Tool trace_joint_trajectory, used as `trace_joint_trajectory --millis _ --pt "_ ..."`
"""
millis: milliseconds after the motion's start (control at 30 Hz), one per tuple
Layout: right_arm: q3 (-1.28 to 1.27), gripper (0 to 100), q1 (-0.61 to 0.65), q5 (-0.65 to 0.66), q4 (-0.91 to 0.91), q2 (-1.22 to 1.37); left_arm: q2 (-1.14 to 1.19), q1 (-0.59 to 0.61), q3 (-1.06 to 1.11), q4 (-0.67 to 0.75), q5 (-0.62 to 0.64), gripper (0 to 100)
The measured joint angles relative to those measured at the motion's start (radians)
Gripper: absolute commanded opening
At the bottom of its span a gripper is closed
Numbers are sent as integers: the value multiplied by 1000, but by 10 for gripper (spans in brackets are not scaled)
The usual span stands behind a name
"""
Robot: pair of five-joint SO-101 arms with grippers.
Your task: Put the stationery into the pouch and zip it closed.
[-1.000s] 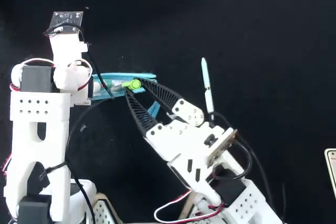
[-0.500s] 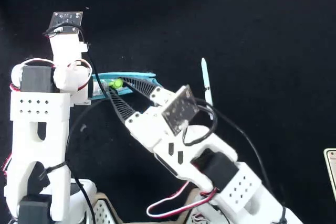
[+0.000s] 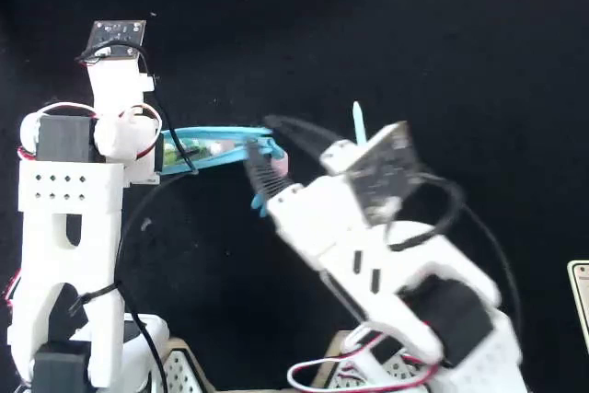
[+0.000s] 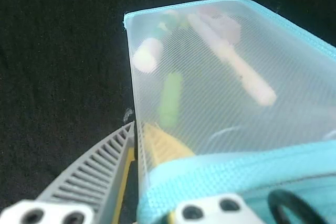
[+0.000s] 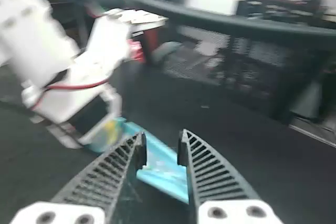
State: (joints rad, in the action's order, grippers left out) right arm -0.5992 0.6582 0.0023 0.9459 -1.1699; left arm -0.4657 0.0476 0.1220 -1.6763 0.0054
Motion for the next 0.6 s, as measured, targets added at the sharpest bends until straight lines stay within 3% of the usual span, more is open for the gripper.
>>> trace_joint_trajectory --millis 267,433,600 --pt "176 170 -292 2 327 11 0 0 0 0 0 30" --pt "101 173 -460 -23 339 138 0 0 0 0 0 30" --pt "75 173 -545 -40 301 367 0 0 0 0 0 30"
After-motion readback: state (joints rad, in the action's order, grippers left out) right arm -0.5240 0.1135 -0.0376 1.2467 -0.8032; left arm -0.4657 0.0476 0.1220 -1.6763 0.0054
